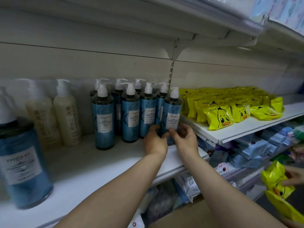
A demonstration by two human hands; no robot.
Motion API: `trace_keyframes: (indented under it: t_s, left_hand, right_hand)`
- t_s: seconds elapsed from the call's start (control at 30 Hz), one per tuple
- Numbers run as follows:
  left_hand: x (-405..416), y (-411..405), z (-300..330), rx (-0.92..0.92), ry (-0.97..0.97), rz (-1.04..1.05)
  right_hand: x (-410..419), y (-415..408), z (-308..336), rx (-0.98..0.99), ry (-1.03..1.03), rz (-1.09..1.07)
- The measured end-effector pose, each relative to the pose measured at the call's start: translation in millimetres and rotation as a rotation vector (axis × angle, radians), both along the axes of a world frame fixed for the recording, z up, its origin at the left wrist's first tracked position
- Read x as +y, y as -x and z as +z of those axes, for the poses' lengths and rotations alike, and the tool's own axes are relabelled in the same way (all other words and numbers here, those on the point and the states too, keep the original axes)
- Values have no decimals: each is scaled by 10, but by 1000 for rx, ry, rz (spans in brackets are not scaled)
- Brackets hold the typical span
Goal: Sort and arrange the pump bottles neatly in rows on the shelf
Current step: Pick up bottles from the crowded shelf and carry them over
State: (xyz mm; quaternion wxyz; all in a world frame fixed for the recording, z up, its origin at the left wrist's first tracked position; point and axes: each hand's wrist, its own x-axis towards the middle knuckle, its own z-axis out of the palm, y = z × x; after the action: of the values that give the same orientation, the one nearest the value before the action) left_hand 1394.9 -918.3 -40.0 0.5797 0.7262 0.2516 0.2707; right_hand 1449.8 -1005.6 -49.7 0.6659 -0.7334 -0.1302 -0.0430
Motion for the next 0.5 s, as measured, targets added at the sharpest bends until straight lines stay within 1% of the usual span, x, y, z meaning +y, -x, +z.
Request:
trace_keyframes:
  t_s: [0.13, 0.23, 0.3, 0.4, 0.5]
  left_hand:
    - [50, 230, 48, -60, 37, 42]
    - [174, 438, 54, -122, 6, 141]
    - [258, 587, 36, -172, -10, 214]
    - [412, 804, 15, -237, -20, 323]
    - [631, 963, -37, -239, -18, 396]
  right_hand:
    - [51, 195, 88, -33, -36, -195]
    - [179, 388, 215, -103, -79, -234]
    - [296, 541, 285, -104, -103, -170]
    - [519, 744, 309, -46, -121, 8]
    - [760, 902, 252, 1, -67, 183]
